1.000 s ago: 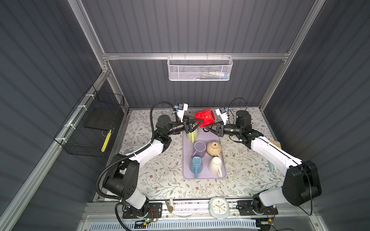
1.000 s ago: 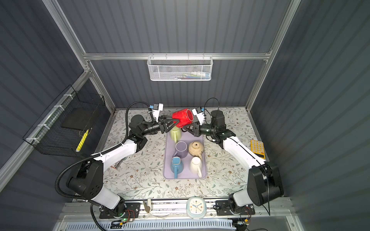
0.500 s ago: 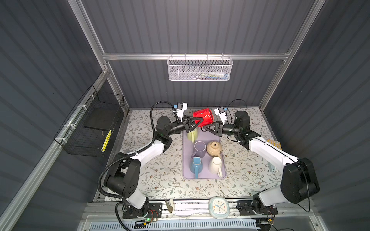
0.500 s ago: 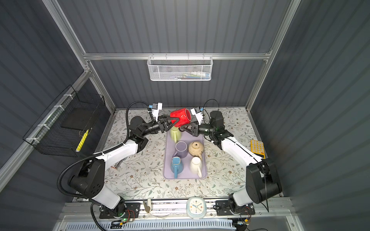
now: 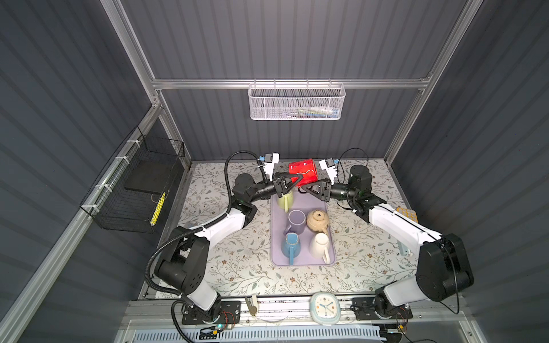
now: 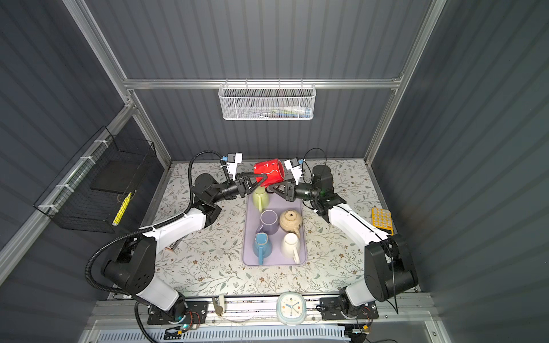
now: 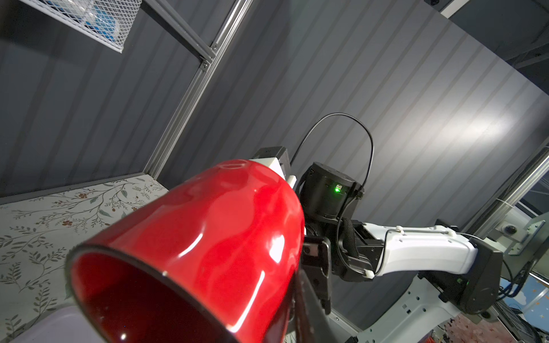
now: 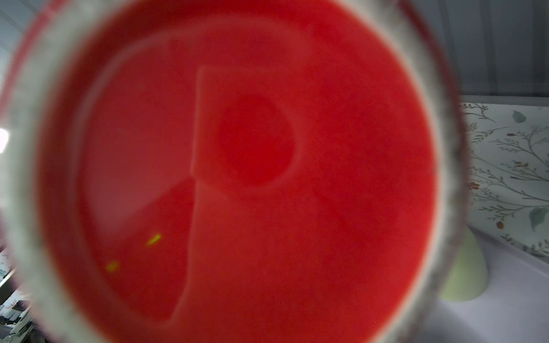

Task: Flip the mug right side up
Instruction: 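Grasp the red mug's side with the left gripper while the right gripper holds it, then open the right gripper and withdraw it while the left gripper holds the red mug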

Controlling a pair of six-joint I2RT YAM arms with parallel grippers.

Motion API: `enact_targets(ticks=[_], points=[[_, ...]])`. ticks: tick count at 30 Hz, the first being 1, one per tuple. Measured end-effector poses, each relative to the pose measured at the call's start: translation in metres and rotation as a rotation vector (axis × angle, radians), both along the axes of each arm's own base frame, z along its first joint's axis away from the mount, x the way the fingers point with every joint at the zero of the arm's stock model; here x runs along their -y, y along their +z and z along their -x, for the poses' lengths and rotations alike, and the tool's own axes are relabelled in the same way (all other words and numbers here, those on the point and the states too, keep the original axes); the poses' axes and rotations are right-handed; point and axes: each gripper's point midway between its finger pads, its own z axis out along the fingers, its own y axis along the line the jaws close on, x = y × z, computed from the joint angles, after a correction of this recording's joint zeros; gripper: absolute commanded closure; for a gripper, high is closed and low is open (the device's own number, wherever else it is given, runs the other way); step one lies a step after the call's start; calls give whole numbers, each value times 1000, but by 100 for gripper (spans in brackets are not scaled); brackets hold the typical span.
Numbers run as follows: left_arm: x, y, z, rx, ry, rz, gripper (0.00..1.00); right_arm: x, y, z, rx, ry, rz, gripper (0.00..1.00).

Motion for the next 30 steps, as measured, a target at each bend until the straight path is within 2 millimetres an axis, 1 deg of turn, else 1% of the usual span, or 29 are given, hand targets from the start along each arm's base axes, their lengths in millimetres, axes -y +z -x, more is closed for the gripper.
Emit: enact_targets(ticks=[3,6,12,22,30], points=[[2,3,6,31,-28,6,93,0,-3,1,-35,7,-6,85],[3,1,4,30,-31,11,100,0,-4,-1,-41,3,-7,79],[7,2,-1,-5,-26,25,100,-3,-10,1,-20,4,2,63],[6,-2,-8,-33,15,10,100,-3,-11,-1,-11,-7,3,57],[0,-5,-14,-34,99,-50,100,-2,-15,0,-16,-7,5,54]])
